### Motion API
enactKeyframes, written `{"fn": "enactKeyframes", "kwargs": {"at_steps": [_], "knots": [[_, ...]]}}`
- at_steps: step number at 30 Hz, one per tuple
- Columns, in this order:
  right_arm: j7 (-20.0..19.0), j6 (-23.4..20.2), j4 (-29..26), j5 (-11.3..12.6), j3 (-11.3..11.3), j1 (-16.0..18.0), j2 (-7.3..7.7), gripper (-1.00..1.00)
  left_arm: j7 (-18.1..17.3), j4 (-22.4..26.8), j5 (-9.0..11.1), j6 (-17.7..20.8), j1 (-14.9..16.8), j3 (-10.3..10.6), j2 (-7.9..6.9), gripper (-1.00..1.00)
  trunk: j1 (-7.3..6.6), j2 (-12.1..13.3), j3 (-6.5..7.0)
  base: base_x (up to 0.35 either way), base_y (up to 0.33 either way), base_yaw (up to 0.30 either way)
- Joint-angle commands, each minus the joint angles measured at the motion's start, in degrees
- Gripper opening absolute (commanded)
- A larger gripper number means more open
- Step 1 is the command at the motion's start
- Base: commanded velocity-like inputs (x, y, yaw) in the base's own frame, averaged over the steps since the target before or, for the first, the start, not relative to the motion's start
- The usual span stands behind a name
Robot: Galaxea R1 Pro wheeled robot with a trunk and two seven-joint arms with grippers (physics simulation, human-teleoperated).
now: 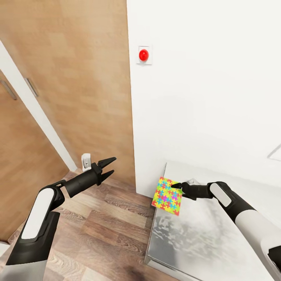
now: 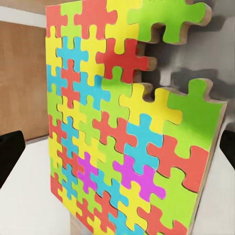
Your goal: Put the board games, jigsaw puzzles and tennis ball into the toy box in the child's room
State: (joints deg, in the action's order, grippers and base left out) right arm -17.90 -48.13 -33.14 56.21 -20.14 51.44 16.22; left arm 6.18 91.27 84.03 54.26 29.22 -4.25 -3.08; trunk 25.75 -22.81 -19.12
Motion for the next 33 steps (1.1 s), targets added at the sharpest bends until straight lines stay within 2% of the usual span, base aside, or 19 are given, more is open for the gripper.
{"fn": "enactKeyframes", "kwargs": {"at_steps": [1,33], "knots": [[-0.44,0.0,0.0,-0.32,-0.25,0.07,0.08,1.0,0.6,0.05,0.61,0.23,0.05,-0.05,0.01,1.0,0.03,-0.11,-0.1,0.0,0.0,0.018],[-0.4,0.14,0.08,-0.32,-0.25,0.07,0.18,1.0,0.8,0.05,0.61,0.19,0.05,-0.05,0.01,1.0,0.03,-0.11,-0.09,0.0,0.0,0.026]]}}
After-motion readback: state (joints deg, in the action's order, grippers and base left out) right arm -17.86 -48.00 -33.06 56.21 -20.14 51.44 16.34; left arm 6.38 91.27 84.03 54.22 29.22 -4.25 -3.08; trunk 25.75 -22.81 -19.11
